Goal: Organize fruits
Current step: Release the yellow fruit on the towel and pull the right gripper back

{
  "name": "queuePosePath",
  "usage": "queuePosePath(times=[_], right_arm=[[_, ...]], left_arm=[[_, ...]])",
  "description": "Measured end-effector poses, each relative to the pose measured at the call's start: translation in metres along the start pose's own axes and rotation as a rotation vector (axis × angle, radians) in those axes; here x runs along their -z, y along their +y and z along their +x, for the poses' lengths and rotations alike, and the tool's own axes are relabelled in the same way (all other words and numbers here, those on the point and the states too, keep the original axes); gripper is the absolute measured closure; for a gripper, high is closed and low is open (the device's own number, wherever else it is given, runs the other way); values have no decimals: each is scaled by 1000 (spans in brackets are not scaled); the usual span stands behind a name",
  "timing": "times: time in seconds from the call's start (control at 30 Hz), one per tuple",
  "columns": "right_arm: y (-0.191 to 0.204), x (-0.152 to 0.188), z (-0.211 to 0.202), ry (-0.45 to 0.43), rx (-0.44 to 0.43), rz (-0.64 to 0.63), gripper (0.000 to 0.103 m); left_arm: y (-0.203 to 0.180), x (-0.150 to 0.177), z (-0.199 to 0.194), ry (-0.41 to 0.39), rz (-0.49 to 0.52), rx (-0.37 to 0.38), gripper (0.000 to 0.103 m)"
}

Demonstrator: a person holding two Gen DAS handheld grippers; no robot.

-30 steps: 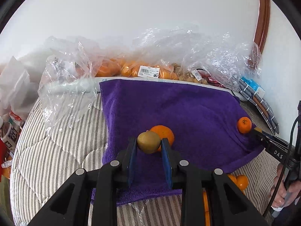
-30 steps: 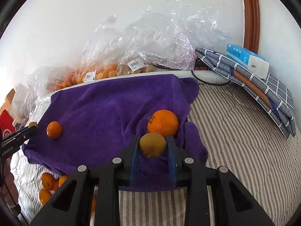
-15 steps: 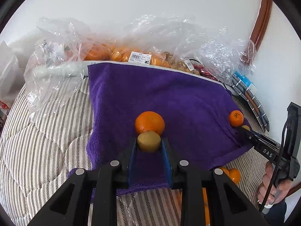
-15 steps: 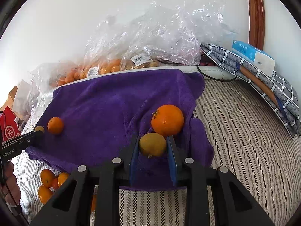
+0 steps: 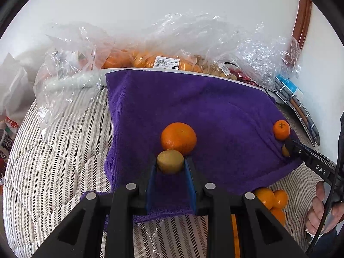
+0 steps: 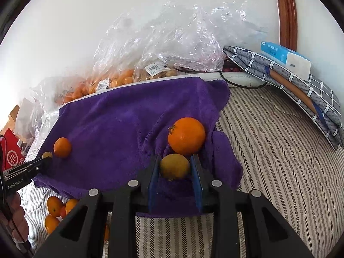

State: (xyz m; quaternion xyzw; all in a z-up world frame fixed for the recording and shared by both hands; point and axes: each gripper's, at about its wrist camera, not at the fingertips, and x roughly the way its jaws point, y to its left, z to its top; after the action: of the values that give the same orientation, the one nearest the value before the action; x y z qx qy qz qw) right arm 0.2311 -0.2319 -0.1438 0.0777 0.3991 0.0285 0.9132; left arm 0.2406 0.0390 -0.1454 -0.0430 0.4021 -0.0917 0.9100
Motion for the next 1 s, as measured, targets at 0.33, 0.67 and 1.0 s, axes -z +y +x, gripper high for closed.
queuePosePath(times=[0.33,0.67,1.0], right_arm=[[4,3,-4,-21,21,-12,60],[1,5,-17,-29,51,-2,57],[24,20,-64,-49,27,-56,50]], left_arm=[[-3,0,-1,8,-3,14,74],[-4,3,-4,-2,-3,-8,74],[-8,1,-31,-30,-2,-13,68]])
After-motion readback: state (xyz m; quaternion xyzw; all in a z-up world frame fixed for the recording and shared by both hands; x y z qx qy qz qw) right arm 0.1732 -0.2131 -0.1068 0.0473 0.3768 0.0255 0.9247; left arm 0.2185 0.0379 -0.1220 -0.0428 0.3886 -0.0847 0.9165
